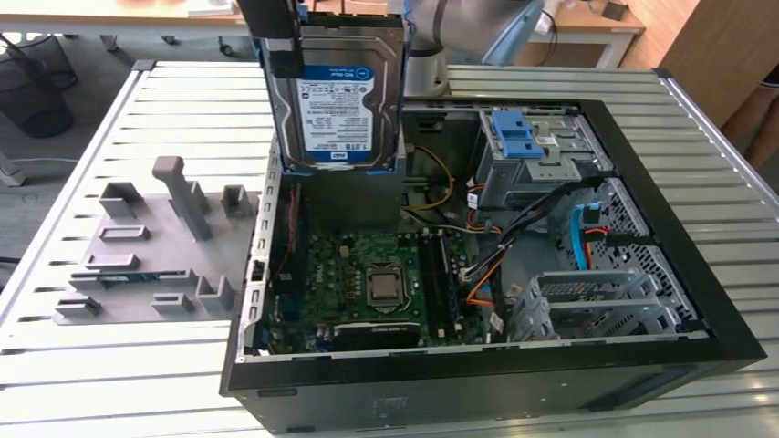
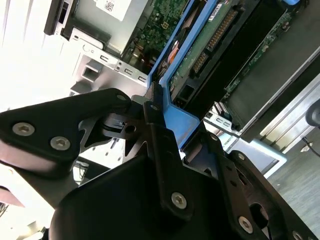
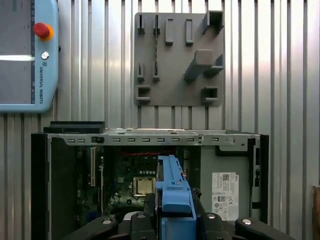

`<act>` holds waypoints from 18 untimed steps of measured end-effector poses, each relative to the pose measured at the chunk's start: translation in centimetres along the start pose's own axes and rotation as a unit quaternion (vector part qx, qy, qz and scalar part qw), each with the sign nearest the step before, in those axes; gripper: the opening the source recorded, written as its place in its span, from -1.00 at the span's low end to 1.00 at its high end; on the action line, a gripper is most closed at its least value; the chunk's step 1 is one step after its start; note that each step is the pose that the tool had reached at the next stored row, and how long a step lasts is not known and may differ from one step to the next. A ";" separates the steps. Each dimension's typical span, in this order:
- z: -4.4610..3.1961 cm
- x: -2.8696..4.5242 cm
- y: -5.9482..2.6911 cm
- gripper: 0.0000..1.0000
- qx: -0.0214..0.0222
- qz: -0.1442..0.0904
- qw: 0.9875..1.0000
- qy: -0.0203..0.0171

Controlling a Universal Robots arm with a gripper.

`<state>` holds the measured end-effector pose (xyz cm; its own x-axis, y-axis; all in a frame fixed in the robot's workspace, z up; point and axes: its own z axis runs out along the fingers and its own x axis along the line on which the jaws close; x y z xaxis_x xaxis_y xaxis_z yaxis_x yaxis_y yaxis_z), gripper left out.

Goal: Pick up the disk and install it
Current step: 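Pick up the disk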

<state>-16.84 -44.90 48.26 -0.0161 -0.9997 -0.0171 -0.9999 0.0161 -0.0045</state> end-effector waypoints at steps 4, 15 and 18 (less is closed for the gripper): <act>0.00 0.07 -0.74 -0.27 0.000 0.000 1.000 0.000; 0.01 0.72 -2.32 -0.27 0.000 0.000 1.000 0.000; 0.02 0.89 -2.87 -0.27 0.000 0.000 1.000 0.000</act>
<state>-13.99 -45.84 48.24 -0.0162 -0.9997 -0.0171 -0.9999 0.0163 -0.0044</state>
